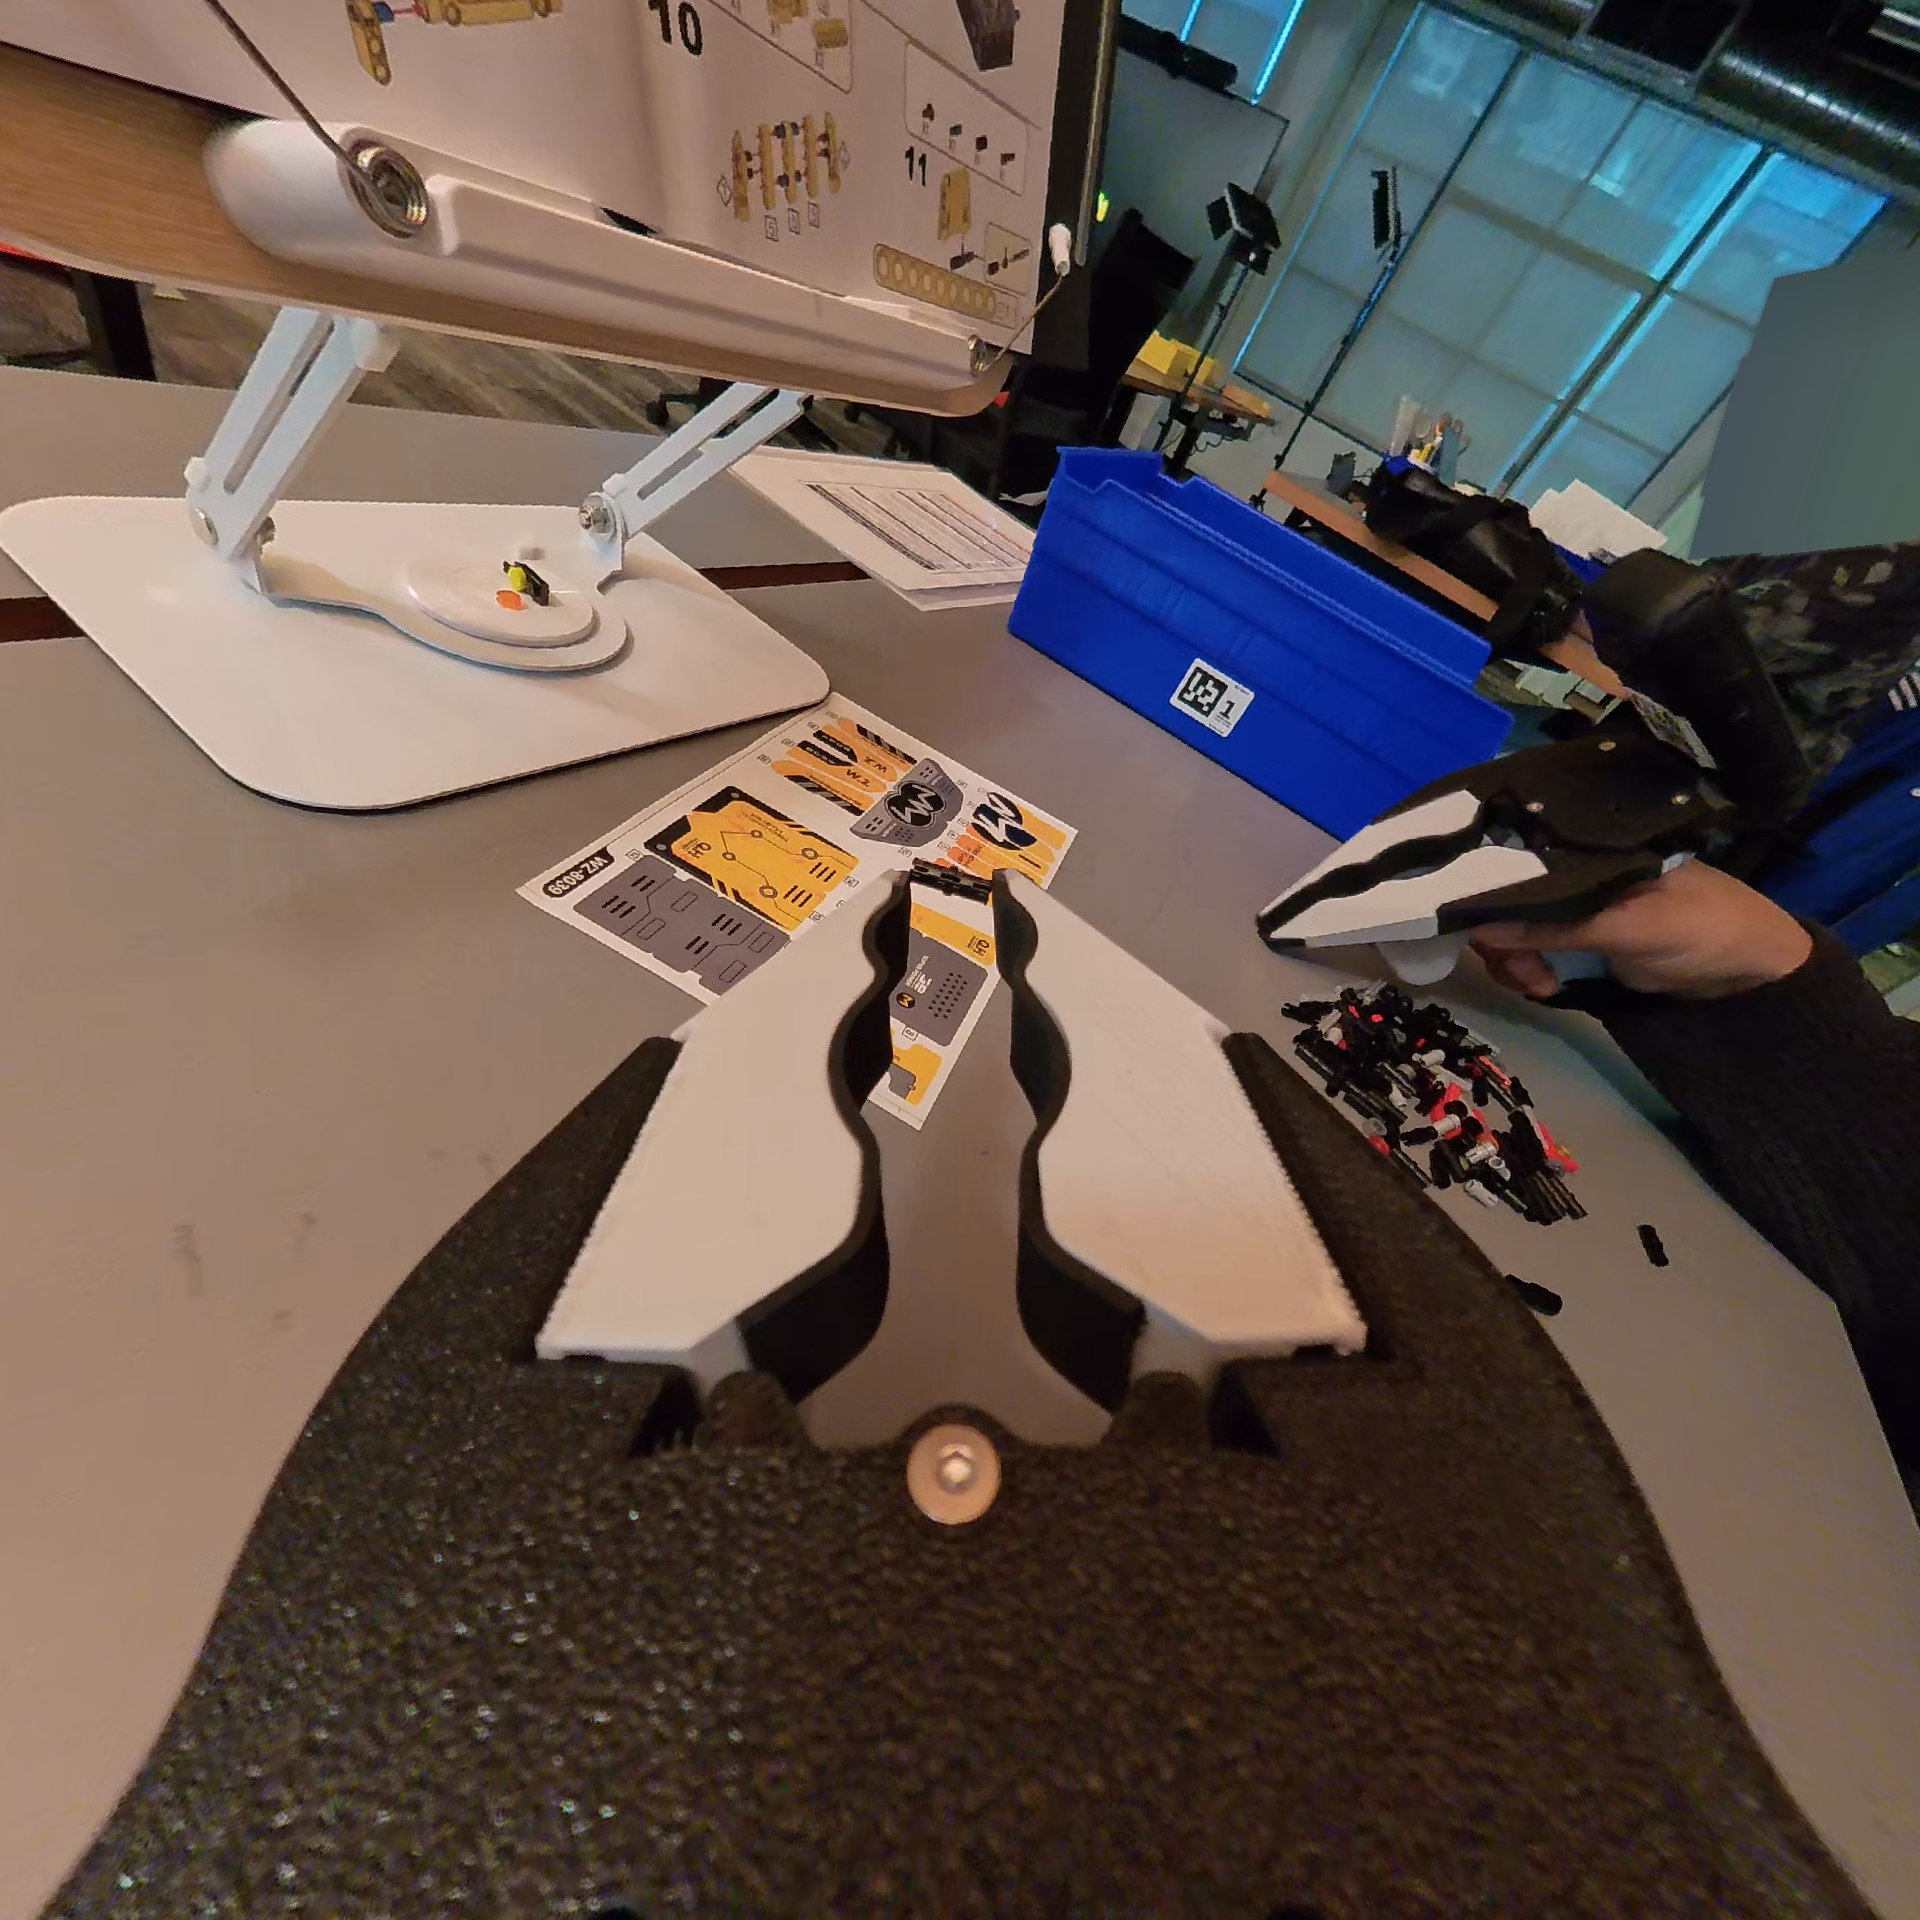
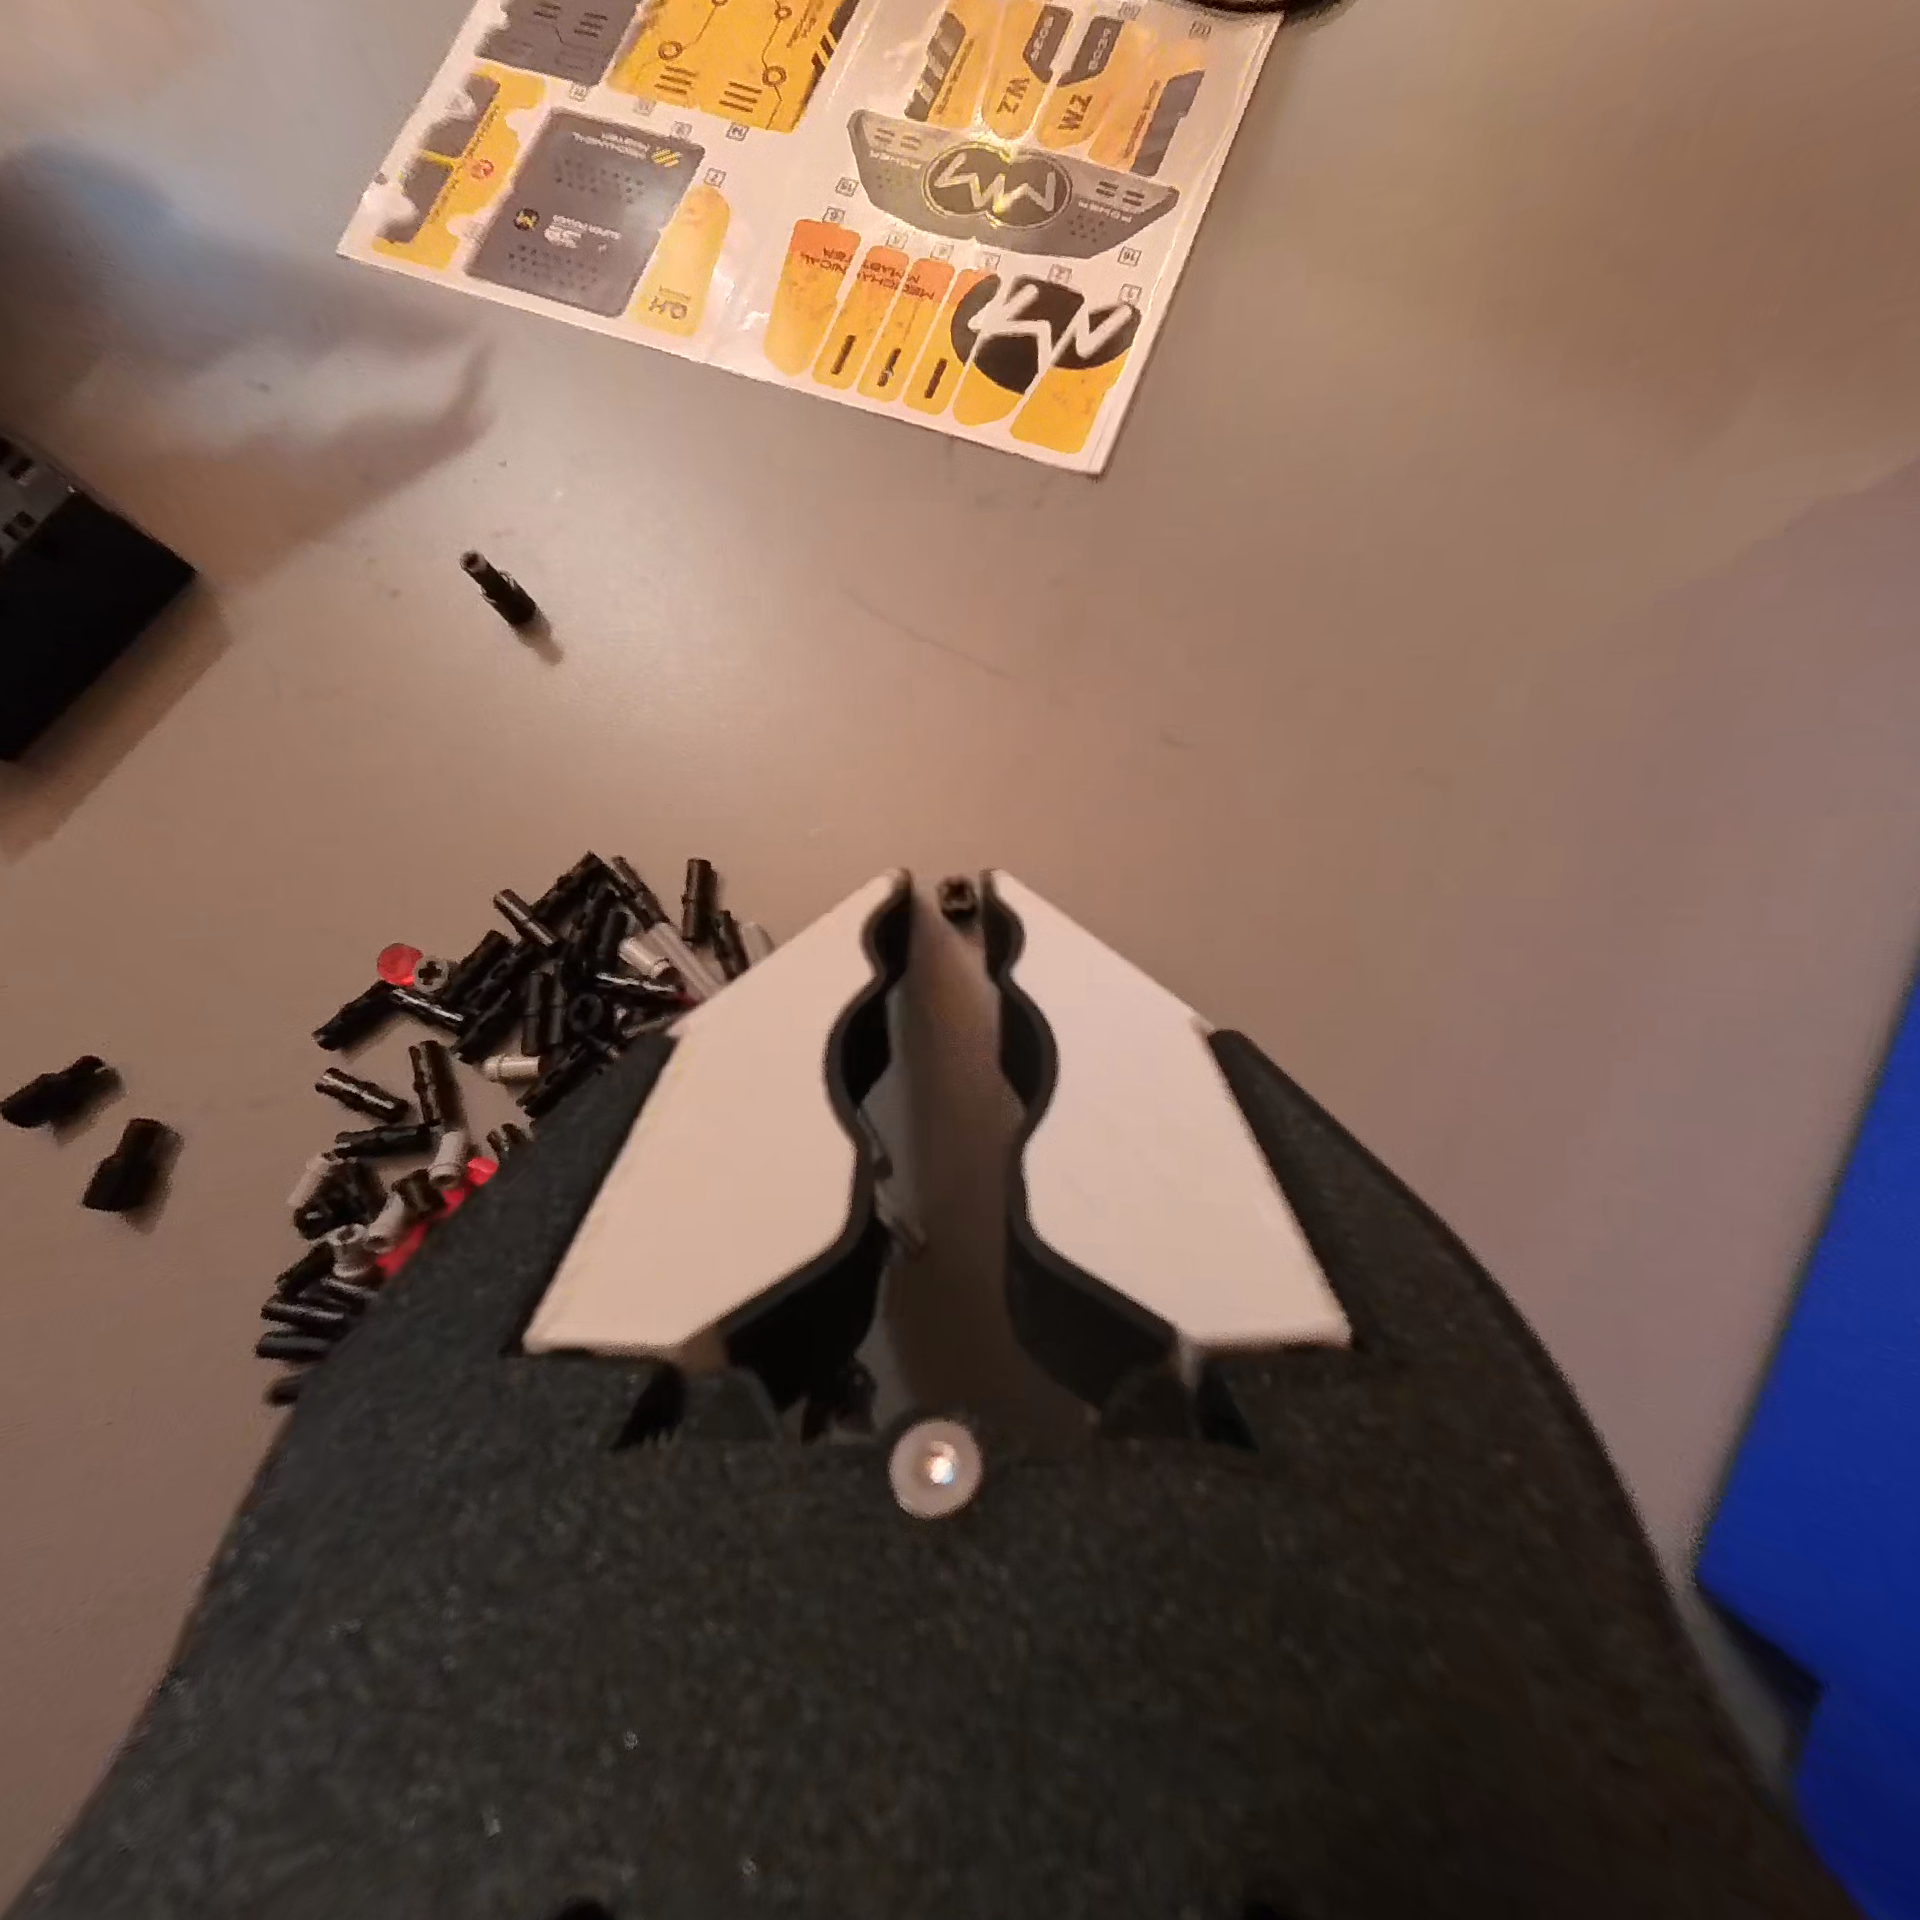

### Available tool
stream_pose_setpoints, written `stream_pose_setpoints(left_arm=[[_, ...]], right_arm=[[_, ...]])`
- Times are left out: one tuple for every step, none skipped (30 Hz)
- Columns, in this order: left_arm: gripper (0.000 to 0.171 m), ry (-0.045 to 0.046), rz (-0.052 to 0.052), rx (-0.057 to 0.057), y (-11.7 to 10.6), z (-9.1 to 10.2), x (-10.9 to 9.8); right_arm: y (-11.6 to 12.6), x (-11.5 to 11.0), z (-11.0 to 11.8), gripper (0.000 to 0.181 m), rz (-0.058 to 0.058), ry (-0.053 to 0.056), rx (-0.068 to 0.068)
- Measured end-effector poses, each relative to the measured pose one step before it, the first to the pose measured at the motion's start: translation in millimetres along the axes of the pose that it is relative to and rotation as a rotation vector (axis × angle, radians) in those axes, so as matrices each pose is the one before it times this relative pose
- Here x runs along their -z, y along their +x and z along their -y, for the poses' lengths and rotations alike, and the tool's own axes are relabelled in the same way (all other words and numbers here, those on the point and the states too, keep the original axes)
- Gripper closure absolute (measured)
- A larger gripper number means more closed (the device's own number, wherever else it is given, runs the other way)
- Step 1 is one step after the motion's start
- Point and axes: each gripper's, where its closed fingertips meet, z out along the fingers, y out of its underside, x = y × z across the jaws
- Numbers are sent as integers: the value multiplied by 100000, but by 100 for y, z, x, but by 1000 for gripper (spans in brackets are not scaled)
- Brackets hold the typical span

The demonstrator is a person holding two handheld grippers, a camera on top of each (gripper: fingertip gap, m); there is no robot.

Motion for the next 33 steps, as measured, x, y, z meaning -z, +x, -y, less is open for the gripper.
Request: stream_pose_setpoints(left_arm=[[157, -32, 2, -71, 4, -8, 4], [157, -43, -4, -56, 8, -9, -5], [157, -57, -13, 2, -5, -3, -7], [157, -75, -24, 71, 1, -6, -6], [157, -2, -39, 77, -2, -5, -3], [157, 58, 9, 37, -10, 11, 4], [157, 29, 24, 16, -4, 3, 8], [157, 56, 27, 1, -6, 7, 6], [157, 83, 41, -82, 8, 12, 9], [157, 56, 48, -179, 12, 5, 2], [157, 40, 13, -204, 13, 2, 13], [157, 104, -27, -197, 32, 16, 12], [157, 275, -134, -246, 39, 46, 40], [157, 619, -299, -337, 69, 92, 60], [157, 1397, -551, -296, 126, 211, 113], [157, 2139, -754, -5, 199, 353, 141], [157, 2524, -956, 386, 288, 451, 152], [157, 2205, -987, 540, 372, 455, 141], [157, 2005, -972, 123, 476, 499, 120], [157, 1953, -1095, -663, 612, 503, 102], [157, 1605, -1164, -1374, 715, 460, 46], [157, 1184, -1335, -1750, 778, 386, -17], [157, 886, -1996, -1763, 903, 309, -81], [157, 837, -2913, -1142, 1027, 264, -132], [157, 893, -3858, -285, 1121, 216, -164], [157, 722, -4373, 478, 1124, 114, -210], [157, 520, -4266, 1035, 1016, 58, -243], [157, 397, -3933, 1612, 867, 18, -252], [157, 291, -3787, 1854, 760, 4, -224], [157, 348, -3189, 2058, 584, -10, -169], [157, 702, -2471, 2534, 396, 23, -104], [157, 1239, -2374, 3208, 285, 103, -38], [157, 1769, -3126, 3810, 339, 182, 21]], right_arm=[[-243, 94, 330, 158, 1983, 1592, -1346], [-238, 220, 561, 155, 1841, 2923, -1320], [-152, 334, 702, 155, 1251, 3882, -1108], [-126, 365, 732, 155, 1128, 4158, -902], [-103, 335, 684, 155, 1140, 3916, -843], [-37, 289, 608, 155, 691, 3332, -703], [73, 262, 522, 155, -137, 2799, -213], [116, 220, 456, 155, -793, 2429, 632], [116, 207, 423, 155, -1264, 2245, 1473], [89, 181, 433, 155, -1602, 2259, 2164], [19, 182, 475, 155, -1616, 2408, 2688], [-91, 175, 487, 155, -1295, 2590, 2994], [-157, 171, 516, 156, -1146, 2727, 2996], [-149, 162, 512, 156, -1197, 2727, 2741], [-157, 159, 498, 156, -1071, 2679, 2492], [-176, 151, 495, 156, -824, 2652, 2178], [-214, 134, 468, 156, -268, 2652, 1530], [-327, 123, 443, 156, 908, 2584, 629], [-425, 95, 407, 156, 2061, 2325, -336], [-453, 97, 392, 156, 2481, 2127, -907], [-412, 105, 416, 156, 2128, 2221, -730], [-369, 121, 476, 156, 1524, 2511, -31], [-375, 102, 541, 156, 899, 2800, 830], [-452, 42, 558, 156, 491, 2843, 1432], [-627, -81, 574, 156, 716, 2864, 1399], [-836, -205, 598, 156, 1359, 2861, 896], [-1054, -344, 570, 156, 2247, 2615, 467], [-1157, -482, 530, 156, 2613, 2288, 407], [-1052, -605, 420, 159, 1865, 1584, 958], [-859, -685, 295, 161, 885, 465, 2056], [-685, -687, 255, 161, 220, -417, 3332], [-541, -628, 327, 161, -338, -613, 4374], [-422, -493, 480, 161, -670, -62, 5088]])
